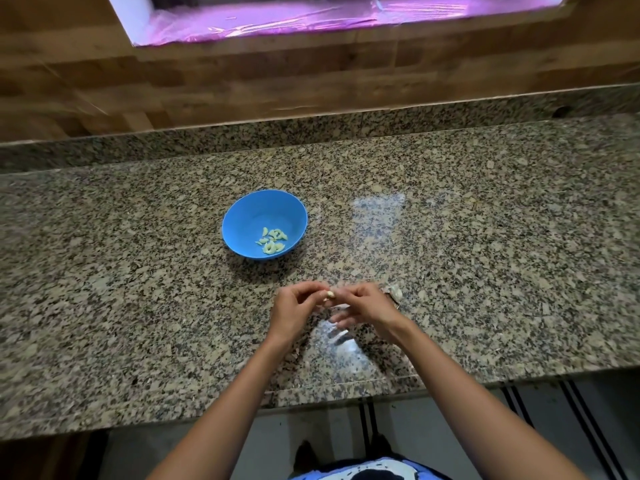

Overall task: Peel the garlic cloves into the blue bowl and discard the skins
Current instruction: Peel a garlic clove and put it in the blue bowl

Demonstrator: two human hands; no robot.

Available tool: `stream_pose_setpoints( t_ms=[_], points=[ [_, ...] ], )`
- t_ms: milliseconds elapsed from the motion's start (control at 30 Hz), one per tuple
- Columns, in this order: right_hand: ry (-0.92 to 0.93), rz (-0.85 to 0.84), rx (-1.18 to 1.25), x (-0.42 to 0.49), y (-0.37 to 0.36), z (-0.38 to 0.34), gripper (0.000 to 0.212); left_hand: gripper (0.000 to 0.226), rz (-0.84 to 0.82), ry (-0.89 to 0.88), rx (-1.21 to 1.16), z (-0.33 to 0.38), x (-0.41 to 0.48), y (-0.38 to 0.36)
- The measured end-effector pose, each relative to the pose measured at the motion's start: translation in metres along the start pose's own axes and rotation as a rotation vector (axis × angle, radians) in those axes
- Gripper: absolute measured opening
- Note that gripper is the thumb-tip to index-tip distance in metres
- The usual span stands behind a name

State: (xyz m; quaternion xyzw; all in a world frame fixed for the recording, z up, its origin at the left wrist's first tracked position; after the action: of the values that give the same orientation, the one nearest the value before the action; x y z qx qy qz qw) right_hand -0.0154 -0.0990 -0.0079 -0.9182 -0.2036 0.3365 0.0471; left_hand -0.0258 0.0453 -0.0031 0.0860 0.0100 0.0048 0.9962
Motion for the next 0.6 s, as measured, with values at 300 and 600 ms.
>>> stream_pose_setpoints(
  t_ms=[300, 600],
  points=[
    [-0.093, -0.135, -0.064, -0.001, 0.005, -0.005, 0.014, 0.019, -0.198, -0.49, 0.55, 0.011, 0.002, 0.004],
    [0.738, 0.305, -1.067, -0.008, -0.003, -0.02, 0.037, 0.025, -0.559, 0.057, 0.359, 0.007, 0.005, 0.001]
  ],
)
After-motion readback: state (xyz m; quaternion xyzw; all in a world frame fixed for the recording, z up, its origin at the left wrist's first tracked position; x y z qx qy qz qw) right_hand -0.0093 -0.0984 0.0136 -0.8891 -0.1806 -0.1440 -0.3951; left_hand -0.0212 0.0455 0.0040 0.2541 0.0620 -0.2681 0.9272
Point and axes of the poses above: each hand's wrist, its own x-axis towards the middle knuckle, its own y-axis out of the back of the hand, z = x × y, the point moved 4 cm from there along x, towards the middle knuckle, and after that the axes turned 11 degrees about -y, right-handed, at the moved point
